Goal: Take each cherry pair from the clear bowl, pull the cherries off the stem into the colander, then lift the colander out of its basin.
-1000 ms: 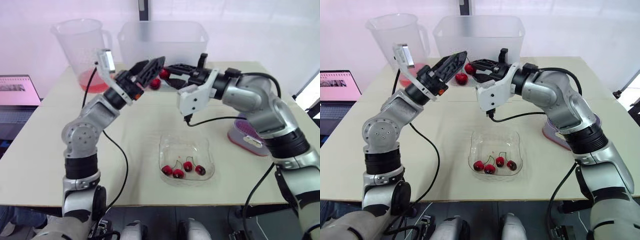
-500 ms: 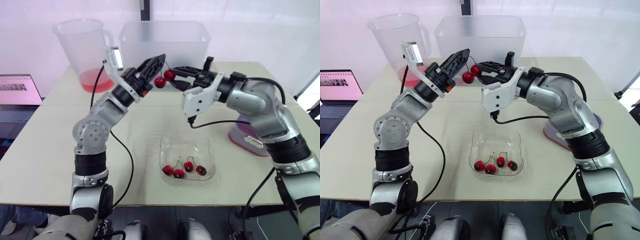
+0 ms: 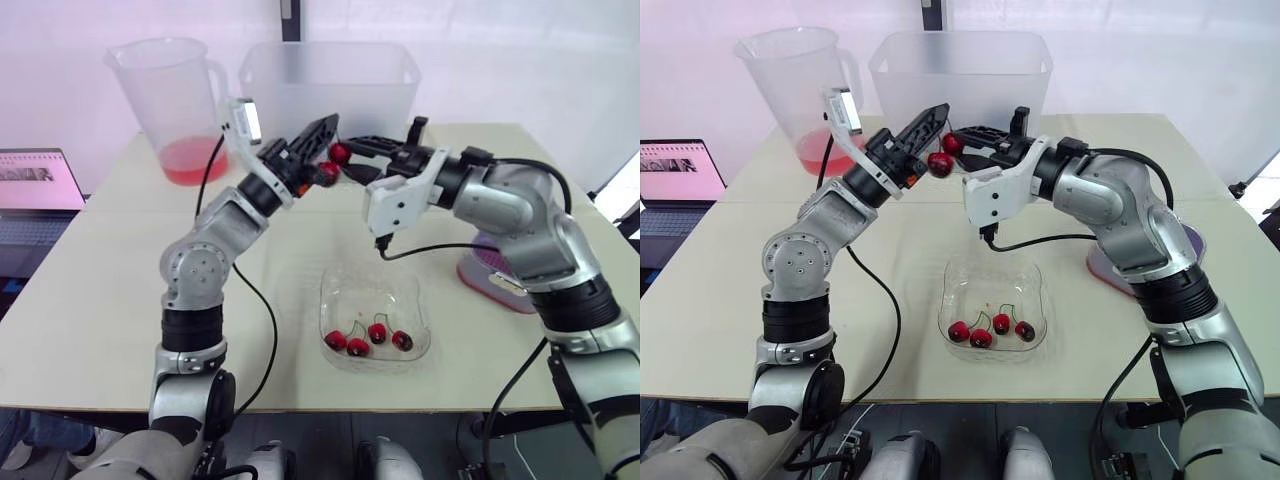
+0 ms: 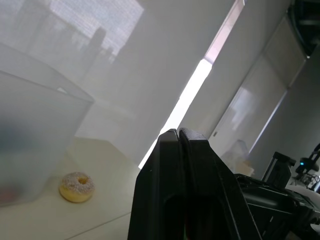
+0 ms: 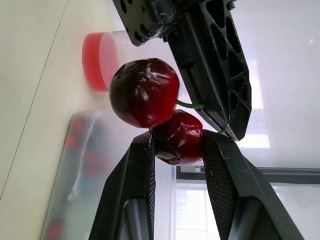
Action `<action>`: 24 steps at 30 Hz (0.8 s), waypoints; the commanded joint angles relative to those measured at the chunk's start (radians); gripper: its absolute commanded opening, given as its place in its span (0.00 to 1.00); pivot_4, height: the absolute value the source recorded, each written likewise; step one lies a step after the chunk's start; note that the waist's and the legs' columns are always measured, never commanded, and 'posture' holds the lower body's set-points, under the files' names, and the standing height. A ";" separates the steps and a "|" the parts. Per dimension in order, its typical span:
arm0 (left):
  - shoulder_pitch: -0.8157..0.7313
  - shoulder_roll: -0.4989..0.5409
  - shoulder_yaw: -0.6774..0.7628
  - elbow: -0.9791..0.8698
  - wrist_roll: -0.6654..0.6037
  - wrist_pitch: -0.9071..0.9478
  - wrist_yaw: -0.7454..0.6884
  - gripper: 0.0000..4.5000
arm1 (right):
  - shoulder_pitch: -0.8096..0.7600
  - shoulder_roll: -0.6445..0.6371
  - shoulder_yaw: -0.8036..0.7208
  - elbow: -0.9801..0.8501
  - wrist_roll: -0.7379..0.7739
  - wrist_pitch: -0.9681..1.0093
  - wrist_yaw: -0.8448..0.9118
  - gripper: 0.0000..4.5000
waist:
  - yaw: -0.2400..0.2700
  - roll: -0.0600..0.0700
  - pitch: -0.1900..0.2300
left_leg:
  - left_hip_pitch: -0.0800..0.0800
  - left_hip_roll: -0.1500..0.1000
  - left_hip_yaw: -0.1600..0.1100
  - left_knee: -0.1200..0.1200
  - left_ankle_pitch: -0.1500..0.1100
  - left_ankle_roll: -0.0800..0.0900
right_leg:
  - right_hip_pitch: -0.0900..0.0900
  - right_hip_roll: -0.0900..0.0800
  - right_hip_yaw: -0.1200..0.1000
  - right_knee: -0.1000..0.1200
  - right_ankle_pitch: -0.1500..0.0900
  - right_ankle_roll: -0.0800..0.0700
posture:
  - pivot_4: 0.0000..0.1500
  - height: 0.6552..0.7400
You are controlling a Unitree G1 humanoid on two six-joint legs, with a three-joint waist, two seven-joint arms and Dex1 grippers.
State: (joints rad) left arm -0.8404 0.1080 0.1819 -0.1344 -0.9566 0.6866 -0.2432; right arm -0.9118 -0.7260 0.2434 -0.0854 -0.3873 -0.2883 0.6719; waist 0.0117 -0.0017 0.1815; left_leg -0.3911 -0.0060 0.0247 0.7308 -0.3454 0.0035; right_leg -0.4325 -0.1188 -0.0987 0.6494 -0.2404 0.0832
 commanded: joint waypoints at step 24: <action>-0.049 0.256 -0.023 0.024 -0.173 0.212 -0.454 0.00 | -0.087 0.015 -0.485 -0.092 1.326 1.295 0.255 0.99 | 0.001 0.002 0.001 | 0.000 0.001 -0.003 -0.001 0.000 0.000 | 0.001 0.000 -0.004 -0.001 0.000 0.000 | 1.00 0.39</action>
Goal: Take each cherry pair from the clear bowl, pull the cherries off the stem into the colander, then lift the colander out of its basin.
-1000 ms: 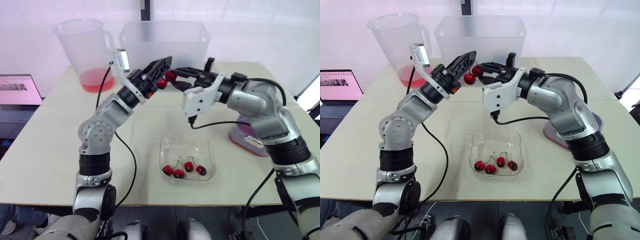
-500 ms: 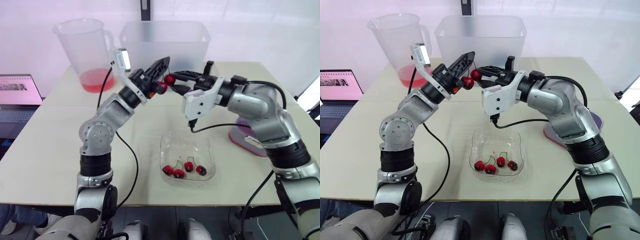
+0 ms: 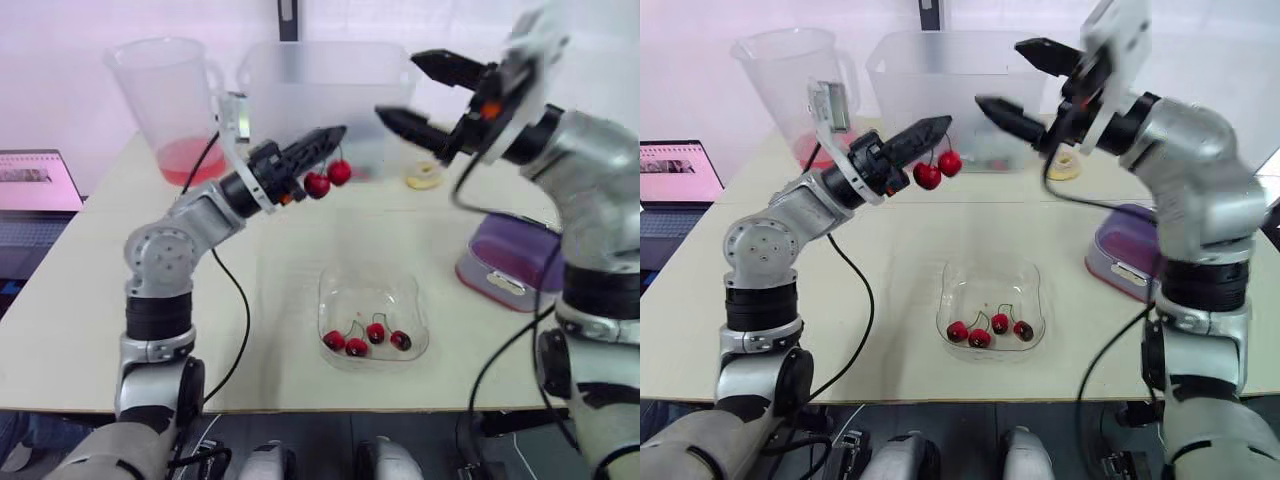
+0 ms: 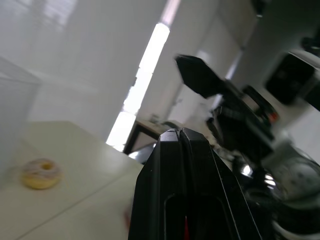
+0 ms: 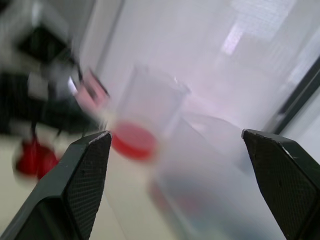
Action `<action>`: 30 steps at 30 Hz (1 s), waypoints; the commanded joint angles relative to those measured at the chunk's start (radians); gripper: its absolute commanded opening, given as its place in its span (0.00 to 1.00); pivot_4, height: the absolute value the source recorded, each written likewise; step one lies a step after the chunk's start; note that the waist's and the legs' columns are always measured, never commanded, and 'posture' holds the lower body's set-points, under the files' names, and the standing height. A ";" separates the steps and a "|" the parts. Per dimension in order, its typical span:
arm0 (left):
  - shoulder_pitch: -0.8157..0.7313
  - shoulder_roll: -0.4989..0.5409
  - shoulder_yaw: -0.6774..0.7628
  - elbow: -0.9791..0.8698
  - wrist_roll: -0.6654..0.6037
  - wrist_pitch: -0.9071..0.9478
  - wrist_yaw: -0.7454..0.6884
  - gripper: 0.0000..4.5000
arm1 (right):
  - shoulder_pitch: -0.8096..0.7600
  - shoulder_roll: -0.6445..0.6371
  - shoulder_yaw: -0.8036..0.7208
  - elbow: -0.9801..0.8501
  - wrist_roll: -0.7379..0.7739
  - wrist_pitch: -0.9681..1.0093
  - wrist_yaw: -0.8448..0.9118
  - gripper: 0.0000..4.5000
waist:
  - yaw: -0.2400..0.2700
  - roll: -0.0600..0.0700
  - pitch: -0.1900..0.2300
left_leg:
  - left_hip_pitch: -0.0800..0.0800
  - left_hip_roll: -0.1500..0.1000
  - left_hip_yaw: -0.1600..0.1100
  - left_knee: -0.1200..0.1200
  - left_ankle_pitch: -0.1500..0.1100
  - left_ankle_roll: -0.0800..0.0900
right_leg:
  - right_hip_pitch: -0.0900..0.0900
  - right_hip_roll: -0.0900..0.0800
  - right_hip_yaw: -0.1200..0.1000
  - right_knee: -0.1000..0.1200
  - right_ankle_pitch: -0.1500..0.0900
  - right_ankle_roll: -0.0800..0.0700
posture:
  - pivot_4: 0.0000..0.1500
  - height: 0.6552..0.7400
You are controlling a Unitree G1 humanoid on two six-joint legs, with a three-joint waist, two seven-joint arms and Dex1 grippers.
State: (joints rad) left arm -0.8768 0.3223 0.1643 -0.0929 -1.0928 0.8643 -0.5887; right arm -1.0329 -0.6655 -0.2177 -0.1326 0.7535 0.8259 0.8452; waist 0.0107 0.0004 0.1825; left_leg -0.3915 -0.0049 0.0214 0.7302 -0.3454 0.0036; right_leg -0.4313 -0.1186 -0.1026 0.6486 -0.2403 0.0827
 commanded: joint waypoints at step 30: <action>0.011 0.019 -0.008 -0.063 -0.092 0.082 -0.143 0.00 | 0.166 0.059 0.056 -0.145 0.368 0.296 -0.078 0.50 | 0.002 0.000 0.000 | 0.000 -0.001 0.000 0.000 0.000 0.001 | 0.001 -0.001 0.000 0.000 0.000 0.000 | 1.00 0.39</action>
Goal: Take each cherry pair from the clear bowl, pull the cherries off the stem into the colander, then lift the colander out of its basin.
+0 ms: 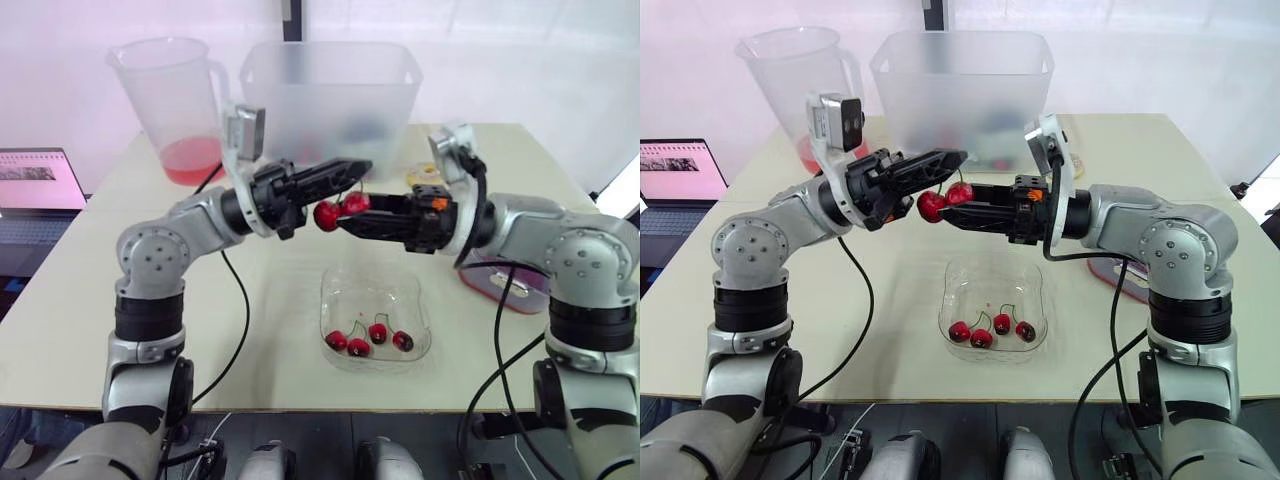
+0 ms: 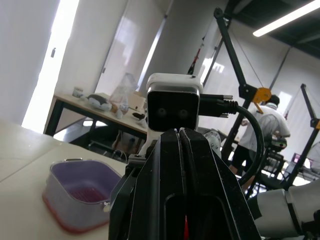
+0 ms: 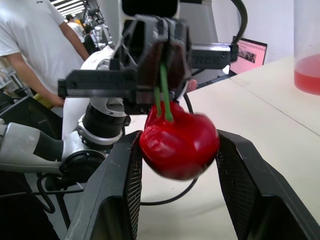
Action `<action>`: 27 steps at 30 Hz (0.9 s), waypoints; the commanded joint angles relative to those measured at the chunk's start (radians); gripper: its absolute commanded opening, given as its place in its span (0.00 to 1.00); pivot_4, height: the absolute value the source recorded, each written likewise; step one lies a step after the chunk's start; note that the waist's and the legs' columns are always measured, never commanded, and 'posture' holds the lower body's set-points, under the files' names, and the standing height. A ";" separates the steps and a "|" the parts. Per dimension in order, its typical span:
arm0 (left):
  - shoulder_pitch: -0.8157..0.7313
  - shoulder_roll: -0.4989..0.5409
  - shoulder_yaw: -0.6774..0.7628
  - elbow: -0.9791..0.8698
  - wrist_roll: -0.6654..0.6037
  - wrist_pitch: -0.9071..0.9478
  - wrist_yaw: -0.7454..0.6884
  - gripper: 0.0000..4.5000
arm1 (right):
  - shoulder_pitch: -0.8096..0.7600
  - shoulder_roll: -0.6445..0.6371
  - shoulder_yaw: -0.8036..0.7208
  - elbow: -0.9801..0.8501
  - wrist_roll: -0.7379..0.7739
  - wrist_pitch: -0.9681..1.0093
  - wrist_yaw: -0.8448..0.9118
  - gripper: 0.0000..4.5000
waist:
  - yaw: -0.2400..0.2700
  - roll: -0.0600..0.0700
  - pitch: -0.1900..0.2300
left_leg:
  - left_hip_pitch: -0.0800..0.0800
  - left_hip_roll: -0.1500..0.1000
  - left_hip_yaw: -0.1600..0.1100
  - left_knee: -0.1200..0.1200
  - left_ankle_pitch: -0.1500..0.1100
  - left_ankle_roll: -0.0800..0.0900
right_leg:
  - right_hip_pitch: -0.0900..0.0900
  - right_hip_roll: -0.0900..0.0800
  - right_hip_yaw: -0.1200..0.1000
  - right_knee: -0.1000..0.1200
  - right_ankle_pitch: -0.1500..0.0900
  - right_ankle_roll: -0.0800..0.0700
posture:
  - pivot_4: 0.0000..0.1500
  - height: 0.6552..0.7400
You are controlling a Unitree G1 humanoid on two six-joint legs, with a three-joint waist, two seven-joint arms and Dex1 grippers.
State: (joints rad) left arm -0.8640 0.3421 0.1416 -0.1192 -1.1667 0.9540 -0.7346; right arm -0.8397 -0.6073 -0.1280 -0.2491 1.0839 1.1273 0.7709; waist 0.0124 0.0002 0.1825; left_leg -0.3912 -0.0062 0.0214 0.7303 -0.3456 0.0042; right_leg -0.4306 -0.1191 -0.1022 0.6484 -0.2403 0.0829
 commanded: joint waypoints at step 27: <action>-0.004 0.000 0.011 -0.033 0.002 -0.024 0.012 0.00 | 0.007 -0.092 -0.009 -0.023 0.044 0.011 0.050 0.24 | 0.000 0.000 0.000 | 0.000 0.000 0.000 0.000 0.000 0.000 | 0.000 0.000 0.000 0.000 0.000 0.000 | 1.00 0.39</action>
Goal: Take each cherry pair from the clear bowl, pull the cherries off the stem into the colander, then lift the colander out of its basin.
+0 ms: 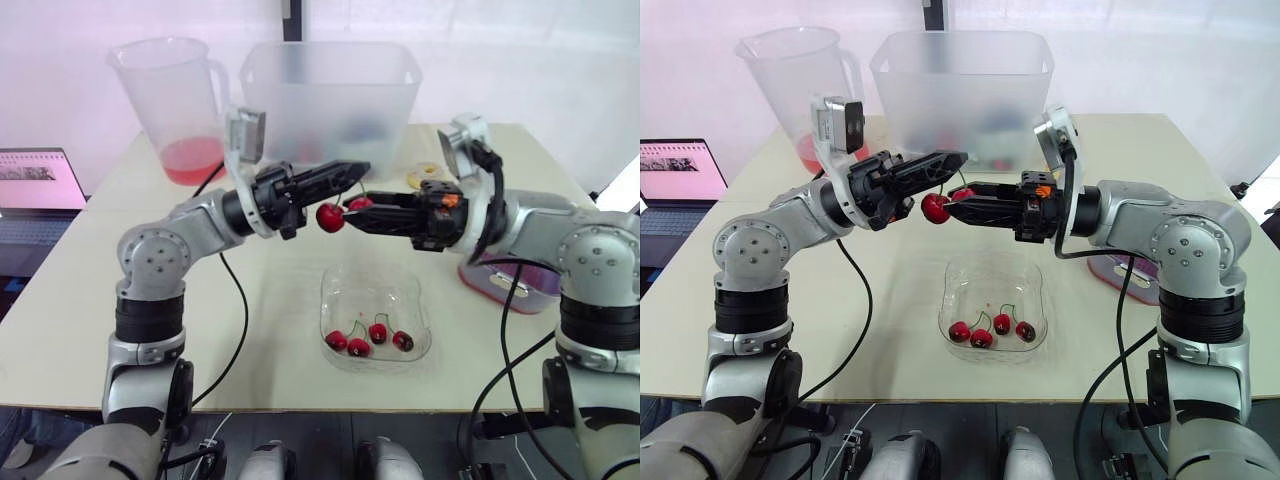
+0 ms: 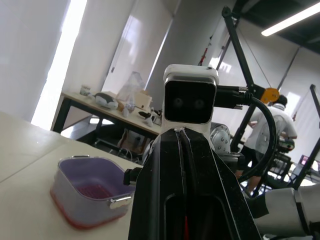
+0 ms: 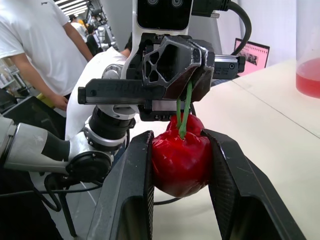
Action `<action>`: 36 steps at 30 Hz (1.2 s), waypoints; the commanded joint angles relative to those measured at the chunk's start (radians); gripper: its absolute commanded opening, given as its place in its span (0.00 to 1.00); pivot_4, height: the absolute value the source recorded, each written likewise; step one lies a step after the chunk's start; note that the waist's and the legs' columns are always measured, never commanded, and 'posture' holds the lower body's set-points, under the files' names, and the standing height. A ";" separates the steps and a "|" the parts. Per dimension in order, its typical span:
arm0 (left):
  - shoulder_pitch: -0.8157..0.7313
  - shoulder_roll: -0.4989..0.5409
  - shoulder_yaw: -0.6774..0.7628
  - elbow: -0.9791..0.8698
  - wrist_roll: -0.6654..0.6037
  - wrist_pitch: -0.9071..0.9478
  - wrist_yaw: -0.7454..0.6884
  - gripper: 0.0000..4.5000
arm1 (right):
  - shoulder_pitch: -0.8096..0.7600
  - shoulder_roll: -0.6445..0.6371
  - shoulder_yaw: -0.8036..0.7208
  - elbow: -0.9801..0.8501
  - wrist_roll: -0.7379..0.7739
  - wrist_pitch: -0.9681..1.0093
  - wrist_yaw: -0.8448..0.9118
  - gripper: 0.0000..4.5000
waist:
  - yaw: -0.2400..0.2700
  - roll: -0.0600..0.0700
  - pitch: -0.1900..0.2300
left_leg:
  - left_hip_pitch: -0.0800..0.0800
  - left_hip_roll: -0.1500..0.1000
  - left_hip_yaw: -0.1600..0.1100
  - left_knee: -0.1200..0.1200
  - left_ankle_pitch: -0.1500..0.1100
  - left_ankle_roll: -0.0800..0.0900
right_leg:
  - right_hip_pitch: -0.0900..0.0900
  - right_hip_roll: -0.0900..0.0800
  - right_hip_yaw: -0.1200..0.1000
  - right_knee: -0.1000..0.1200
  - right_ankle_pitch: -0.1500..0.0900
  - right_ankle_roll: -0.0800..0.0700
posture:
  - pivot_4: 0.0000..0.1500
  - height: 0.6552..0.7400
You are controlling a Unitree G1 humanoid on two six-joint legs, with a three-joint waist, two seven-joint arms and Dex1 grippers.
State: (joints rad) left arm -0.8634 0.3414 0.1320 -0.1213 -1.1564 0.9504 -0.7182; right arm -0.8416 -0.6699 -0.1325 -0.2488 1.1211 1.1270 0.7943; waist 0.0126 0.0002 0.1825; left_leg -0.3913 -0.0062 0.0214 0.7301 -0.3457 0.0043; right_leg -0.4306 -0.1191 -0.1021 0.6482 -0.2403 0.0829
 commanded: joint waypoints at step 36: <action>0.088 0.000 0.026 -0.093 0.019 -0.097 0.030 0.00 | 0.075 -0.477 0.253 0.773 -0.922 -0.696 0.332 0.24 | -0.001 0.000 0.002 | 0.001 0.001 0.002 -0.001 0.000 0.000 | 0.000 0.000 0.001 -0.001 0.000 0.000 | 1.00 0.39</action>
State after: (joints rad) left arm -0.7780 0.3419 0.1414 -0.1739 -1.1343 0.8745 -0.6923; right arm -0.7384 -1.1389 0.1301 0.5068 0.2347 0.4670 1.1253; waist 0.0115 0.0007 0.1841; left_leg -0.3907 -0.0055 0.0237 0.7294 -0.3454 0.0037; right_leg -0.4310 -0.1192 -0.1009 0.6470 -0.2404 0.0831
